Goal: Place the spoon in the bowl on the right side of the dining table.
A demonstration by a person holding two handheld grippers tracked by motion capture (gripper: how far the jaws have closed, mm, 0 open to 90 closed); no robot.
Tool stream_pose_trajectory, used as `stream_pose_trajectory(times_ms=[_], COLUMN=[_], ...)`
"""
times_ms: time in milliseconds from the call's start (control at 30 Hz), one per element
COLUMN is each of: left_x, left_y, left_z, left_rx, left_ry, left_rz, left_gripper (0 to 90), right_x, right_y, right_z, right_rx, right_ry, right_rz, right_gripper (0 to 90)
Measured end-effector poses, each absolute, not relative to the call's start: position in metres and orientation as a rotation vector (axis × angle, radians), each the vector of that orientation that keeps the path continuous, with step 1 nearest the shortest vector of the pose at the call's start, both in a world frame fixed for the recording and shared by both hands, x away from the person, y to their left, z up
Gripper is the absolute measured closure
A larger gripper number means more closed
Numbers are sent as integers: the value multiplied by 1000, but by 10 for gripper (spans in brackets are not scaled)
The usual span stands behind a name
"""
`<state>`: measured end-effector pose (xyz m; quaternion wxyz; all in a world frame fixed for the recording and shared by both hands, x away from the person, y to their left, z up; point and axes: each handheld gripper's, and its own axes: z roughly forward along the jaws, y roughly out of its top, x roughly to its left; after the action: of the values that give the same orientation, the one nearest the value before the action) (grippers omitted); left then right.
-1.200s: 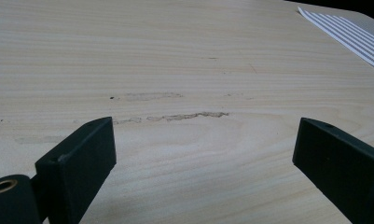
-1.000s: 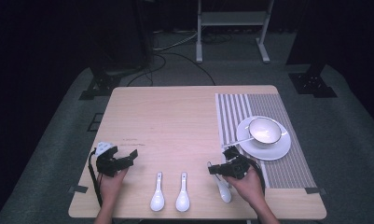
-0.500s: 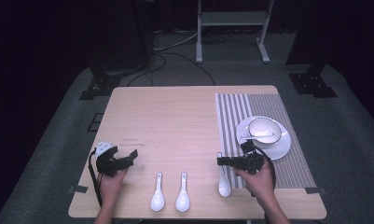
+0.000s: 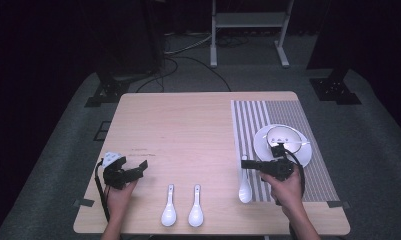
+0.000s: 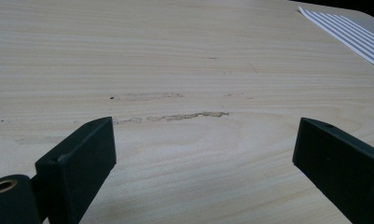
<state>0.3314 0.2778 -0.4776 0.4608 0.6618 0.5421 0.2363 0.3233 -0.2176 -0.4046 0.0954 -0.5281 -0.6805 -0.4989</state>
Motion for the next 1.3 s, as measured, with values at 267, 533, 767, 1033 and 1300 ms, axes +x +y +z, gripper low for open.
stream_pose_trajectory(times_ms=[267,533,767,1033,1300], left_x=[331,331,331,331,331], left_y=[278,277,278,278,278], left_z=[-478,-478,-478,-478,-478], left_rx=[1629,1628,1629,1628,1627], left_ry=[1334,1335,1333,1333,1332], left_rz=[582,581,582,583,583], left_gripper=[47,47,47,47,47], right_x=[327,330,335,345,358], right_y=[-231,-241,-250,-263,-278], right_z=[-392,-377,-369,-360,-357], right_rx=[-1598,-1628,-1667,-1715,-1792], right_ry=[-1974,-1959,-1937,-1900,-1837], right_rz=[-1529,-1568,-1592,-1622,-1639], right_gripper=[854,854,854,854,854])
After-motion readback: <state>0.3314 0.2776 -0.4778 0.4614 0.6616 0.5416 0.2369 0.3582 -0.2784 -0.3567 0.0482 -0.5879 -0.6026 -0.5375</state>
